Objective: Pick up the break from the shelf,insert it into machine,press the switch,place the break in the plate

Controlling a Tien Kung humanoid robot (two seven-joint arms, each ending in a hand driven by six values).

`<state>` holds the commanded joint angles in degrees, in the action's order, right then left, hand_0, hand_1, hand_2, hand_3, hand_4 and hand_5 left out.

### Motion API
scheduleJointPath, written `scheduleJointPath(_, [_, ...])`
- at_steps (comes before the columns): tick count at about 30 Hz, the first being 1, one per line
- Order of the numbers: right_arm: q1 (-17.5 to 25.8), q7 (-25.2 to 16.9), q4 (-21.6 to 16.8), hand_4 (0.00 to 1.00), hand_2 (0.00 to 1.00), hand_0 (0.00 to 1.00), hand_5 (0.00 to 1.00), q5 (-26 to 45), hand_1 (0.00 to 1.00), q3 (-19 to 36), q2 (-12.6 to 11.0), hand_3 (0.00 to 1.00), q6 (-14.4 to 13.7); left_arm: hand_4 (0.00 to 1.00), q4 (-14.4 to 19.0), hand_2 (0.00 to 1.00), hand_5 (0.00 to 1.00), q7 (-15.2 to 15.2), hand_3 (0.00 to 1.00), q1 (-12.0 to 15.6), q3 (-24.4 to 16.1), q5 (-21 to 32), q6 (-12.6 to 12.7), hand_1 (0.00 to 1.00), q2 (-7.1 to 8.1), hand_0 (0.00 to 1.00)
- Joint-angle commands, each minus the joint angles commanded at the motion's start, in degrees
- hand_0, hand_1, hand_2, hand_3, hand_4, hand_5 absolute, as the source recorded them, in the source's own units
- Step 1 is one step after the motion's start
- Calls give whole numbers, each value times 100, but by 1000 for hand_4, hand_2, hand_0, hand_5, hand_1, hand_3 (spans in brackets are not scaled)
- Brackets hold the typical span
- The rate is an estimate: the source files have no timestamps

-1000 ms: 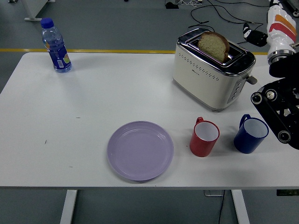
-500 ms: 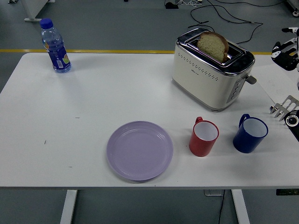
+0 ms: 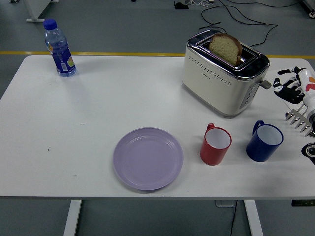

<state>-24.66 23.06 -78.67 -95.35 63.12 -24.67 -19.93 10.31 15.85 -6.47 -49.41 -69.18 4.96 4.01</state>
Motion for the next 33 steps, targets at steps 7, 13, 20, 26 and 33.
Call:
scheduleJointPath(7, [-143, -39, 253, 549, 329, 237, 401, 32, 254, -143, 112, 657, 127, 329, 0, 595, 939, 1, 600, -3, 25, 16, -6, 593, -2, 655])
scheduleJointPath(13, [-195, -43, 383, 559, 325, 234, 431, 25, 248, -160, 164, 661, 147, 329, 0, 594, 939, -2, 600, -3, 45, 50, -1, 593, -2, 654])
scheduleJointPath(20, [-221, -71, 611, 564, 322, 231, 441, 33, 247, -216, 297, 662, 143, 331, 0, 595, 943, 3, 599, -11, 55, 43, -8, 593, -7, 654])
scheduleJointPath(26, [-238, -93, 803, 567, 322, 233, 444, 6, 247, -227, 377, 659, 123, 329, 0, 594, 944, 3, 600, -13, 64, 60, -8, 593, -15, 654])
scheduleJointPath(33, [-244, -90, 915, 568, 323, 235, 444, 12, 247, -268, 428, 659, 140, 329, 0, 595, 945, 4, 600, -12, 53, 53, -10, 593, -19, 654])
